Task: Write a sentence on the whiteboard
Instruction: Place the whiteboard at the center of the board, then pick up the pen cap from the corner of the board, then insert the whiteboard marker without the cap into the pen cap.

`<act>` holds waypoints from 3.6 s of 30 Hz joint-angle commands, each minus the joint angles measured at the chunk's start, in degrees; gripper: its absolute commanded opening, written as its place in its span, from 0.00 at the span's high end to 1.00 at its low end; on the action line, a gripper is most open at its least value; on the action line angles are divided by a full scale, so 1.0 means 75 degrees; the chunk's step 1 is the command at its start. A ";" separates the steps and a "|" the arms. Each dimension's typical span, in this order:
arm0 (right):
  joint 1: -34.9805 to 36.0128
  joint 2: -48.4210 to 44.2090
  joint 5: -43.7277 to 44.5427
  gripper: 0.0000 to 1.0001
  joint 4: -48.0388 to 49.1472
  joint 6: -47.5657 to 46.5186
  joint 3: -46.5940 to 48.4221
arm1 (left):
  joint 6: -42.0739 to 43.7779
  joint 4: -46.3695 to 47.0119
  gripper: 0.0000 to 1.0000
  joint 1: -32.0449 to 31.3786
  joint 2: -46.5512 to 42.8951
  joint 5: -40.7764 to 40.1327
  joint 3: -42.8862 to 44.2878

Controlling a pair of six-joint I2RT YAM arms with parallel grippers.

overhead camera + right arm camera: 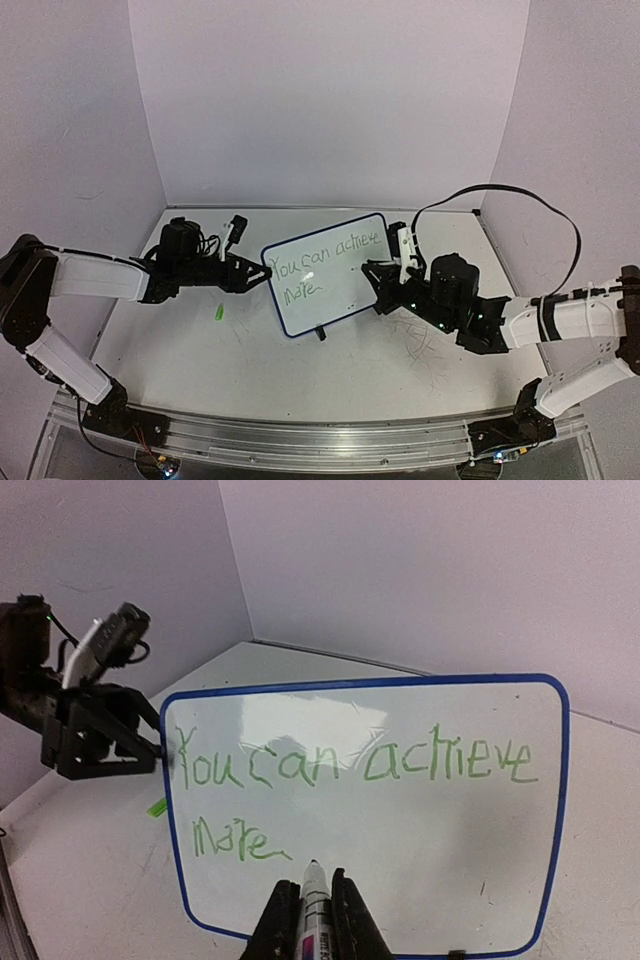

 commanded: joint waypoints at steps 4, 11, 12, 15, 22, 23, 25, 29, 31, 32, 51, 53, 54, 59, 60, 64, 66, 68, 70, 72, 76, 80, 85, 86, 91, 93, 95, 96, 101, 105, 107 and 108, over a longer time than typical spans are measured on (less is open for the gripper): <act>-0.0031 -0.0577 0.0279 1.00 -0.0675 -0.0292 0.0286 | -0.1359 -0.1907 0.32 0.0026 -0.2008 -0.2633 -0.0428; -0.0045 -0.0957 0.0197 1.00 -0.1235 -0.0108 0.0368 | -0.2783 -0.4610 0.36 0.0021 -0.1660 -0.3945 -0.0126; -0.0051 -0.0991 0.0253 1.00 -0.1330 -0.0109 0.0420 | -0.2783 -0.4793 0.36 0.0019 -0.1434 -0.4082 -0.0023; -0.0047 -0.1129 0.0348 1.00 -0.1584 -0.0176 0.0486 | -0.2618 -0.5228 0.36 0.0021 -0.0731 -0.4551 0.0406; -0.0044 -0.1608 0.0500 1.00 -0.1800 -0.0116 0.0236 | -0.2285 -0.5568 0.41 -0.0198 0.0609 -0.4899 0.1092; -0.0045 -0.1655 0.0501 1.00 -0.1813 -0.0091 0.0194 | -0.2255 -0.5635 0.44 -0.0288 0.0755 -0.4963 0.1198; -0.0050 -0.1758 0.0525 1.00 -0.1818 -0.0059 0.0126 | -0.2213 -0.5794 0.47 -0.0441 0.1047 -0.5109 0.1400; -0.0044 -0.1879 0.0565 1.00 -0.1825 -0.0051 0.0066 | -0.2092 -0.5887 0.54 -0.0537 0.1470 -0.5507 0.1552; -0.0047 -0.1900 0.0574 1.00 -0.1827 -0.0067 0.0062 | -0.2050 -0.5960 0.57 -0.0540 0.1615 -0.5683 0.1625; -0.0044 -0.1908 0.0584 1.00 -0.1827 -0.0070 0.0063 | -0.2047 -0.5970 0.57 -0.0534 0.1654 -0.5743 0.1624; -0.0050 -0.1915 0.0603 1.00 -0.1830 0.0024 0.0083 | -0.1911 -0.5828 0.68 -0.0518 0.2495 -0.5655 0.1942; -0.0045 -0.1903 0.0599 1.00 -0.1828 0.0024 0.0087 | -0.1968 -0.5812 0.63 -0.0518 0.2510 -0.5664 0.1912; -0.0043 -0.1902 0.0597 1.00 -0.1828 0.0024 0.0091 | -0.1980 -0.5794 0.60 -0.0518 0.2517 -0.5652 0.1909; -0.0044 -0.1885 0.0601 1.00 -0.1828 0.0024 0.0121 | -0.1991 -0.5751 0.57 -0.0509 0.2540 -0.5729 0.1955; -0.0047 -0.1877 0.0601 1.00 -0.1828 0.0024 0.0119 | -0.1982 -0.5745 0.58 -0.0507 0.2573 -0.5717 0.1970; -0.0046 -0.1846 0.0599 1.00 -0.1829 0.0036 0.0107 | -0.1992 -0.5691 0.62 -0.0502 0.2642 -0.5797 0.1958; -0.0046 -0.1832 0.0594 1.00 -0.1828 0.0051 0.0108 | -0.1985 -0.5667 0.64 -0.0495 0.2657 -0.5820 0.1946; -0.0046 -0.1818 0.0578 1.00 -0.1832 0.0061 0.0117 | -0.1975 -0.5656 0.65 -0.0498 0.2684 -0.5869 0.1942; -0.0045 -0.1788 0.0571 1.00 -0.1828 0.0059 0.0143 | -0.1967 -0.5621 0.68 -0.0492 0.2697 -0.5881 0.1938; -0.0049 -0.1750 0.0553 1.00 -0.1828 0.0045 0.0173 | -0.1941 -0.5608 0.72 -0.0495 0.2709 -0.5878 0.1940; -0.0044 -0.1744 0.0539 1.00 -0.1858 0.0024 0.0240 | -0.1954 -0.5615 0.83 -0.0500 0.2535 -0.5840 0.1725; -0.0046 -0.1735 0.0528 1.00 -0.1878 0.0031 0.0323 | -0.2057 -0.5619 0.89 -0.0497 0.2004 -0.5888 0.1332; -0.0072 -0.1494 0.0351 1.00 -0.2054 0.0238 0.0677 | -0.2139 -0.5645 0.94 -0.0497 0.0854 -0.5892 0.1058; -0.0085 -0.1426 0.0251 1.00 -0.2107 0.0293 0.0783 | -0.2183 -0.5650 0.95 -0.0495 0.0574 -0.5888 0.1023; -0.0117 -0.1046 -0.0249 1.00 -0.2368 0.0513 0.1276 | -0.2356 -0.5785 0.96 -0.0494 -0.0588 -0.5890 0.0972; -0.0136 -0.0927 -0.0470 1.00 -0.2533 0.0626 0.1505 | -0.2381 -0.5922 0.96 -0.0499 -0.1246 -0.5928 0.1048; -0.0181 -0.0795 -0.0680 1.00 -0.2767 0.0758 0.1785 | -0.2292 -0.5961 0.96 -0.0506 -0.1994 -0.5909 0.1139; -0.0237 -0.0703 -0.0843 1.00 -0.2908 0.0825 0.1953 | -0.2193 -0.5941 0.97 -0.0509 -0.2395 -0.5847 0.1193; -0.0705 0.0195 -0.2450 1.00 -0.4328 0.1184 0.3349 | -0.0874 -0.5142 1.00 -0.0952 -0.3725 -0.4422 0.1617; -0.0865 0.0564 -0.3575 1.00 -0.5067 0.1273 0.4166 | 0.0300 -0.4345 1.00 -0.2904 -0.3723 -0.4287 0.1822; -0.0871 0.0582 -0.4012 1.00 -0.5084 0.1230 0.4328 | 0.0829 -0.3966 1.00 -0.3709 -0.3248 -0.4555 0.1814; -0.0869 0.0595 -0.4190 1.00 -0.5078 0.1100 0.4382 | 0.1177 -0.3774 1.00 -0.4031 -0.3001 -0.4756 0.1768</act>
